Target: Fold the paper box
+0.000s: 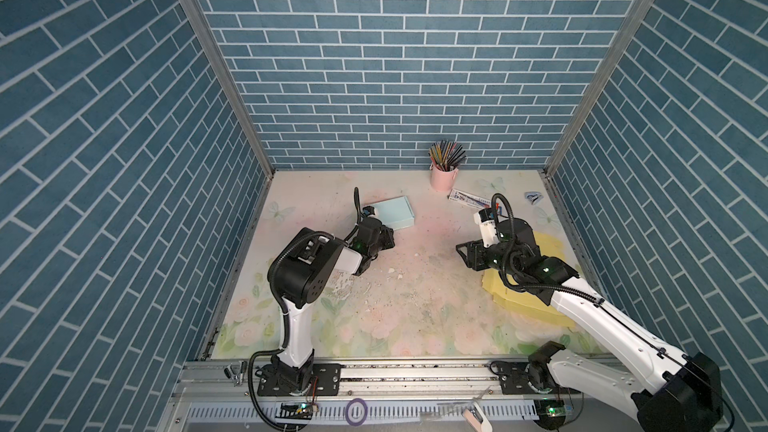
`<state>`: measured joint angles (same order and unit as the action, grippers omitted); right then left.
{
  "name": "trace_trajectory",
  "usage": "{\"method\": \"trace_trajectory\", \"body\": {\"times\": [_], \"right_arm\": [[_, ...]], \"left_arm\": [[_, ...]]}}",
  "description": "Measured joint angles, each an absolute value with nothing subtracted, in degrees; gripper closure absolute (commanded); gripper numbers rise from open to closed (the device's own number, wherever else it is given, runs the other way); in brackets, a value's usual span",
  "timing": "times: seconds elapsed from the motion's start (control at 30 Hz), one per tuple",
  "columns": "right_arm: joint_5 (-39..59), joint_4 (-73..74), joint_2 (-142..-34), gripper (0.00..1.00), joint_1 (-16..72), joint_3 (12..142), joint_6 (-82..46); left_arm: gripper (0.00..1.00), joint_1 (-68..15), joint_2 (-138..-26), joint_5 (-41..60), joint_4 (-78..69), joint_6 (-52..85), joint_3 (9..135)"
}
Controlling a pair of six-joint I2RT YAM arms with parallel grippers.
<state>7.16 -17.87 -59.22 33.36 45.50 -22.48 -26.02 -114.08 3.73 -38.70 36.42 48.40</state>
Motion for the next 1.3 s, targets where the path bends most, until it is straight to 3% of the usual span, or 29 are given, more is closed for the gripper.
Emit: {"method": "trace_trajectory", "body": {"times": [0.33, 0.43, 0.5, 0.6, 0.8, 1.03, 1.3], "right_arm": [[6.24, -19.33, -56.10, 0.44, 33.36, 41.63, -23.77], [5.48, -20.23, -54.06, 0.42, 33.34, 40.95, -23.86], [4.73, -21.08, -52.14, 0.40, 32.93, 40.25, -24.10], [4.34, -22.11, -49.50, 0.38, 30.96, 38.46, -24.21], [6.87, -22.20, -45.67, 0.36, 19.49, 32.27, -25.43], [13.17, -20.93, -40.27, 0.37, 7.16, 25.47, -29.61], [12.53, -24.14, -33.47, 0.37, 5.30, 25.56, -29.50]], "left_arm": [[0.69, -22.39, -113.03, 4.14, -39.68, 35.77, 46.74], [0.65, -22.65, -109.78, 4.64, -38.72, 35.83, 43.44], [0.57, -23.42, -106.54, 5.30, -36.56, 36.10, 41.45], [0.43, -27.33, -100.40, 6.90, -31.92, 36.45, 40.25], [0.34, -44.16, -97.17, 11.79, -26.22, 38.50, 45.98], [0.32, -56.66, -108.68, 14.76, -22.70, 42.19, 59.94], [0.44, -59.66, -122.23, 15.29, -20.99, 46.24, 71.92]]}}
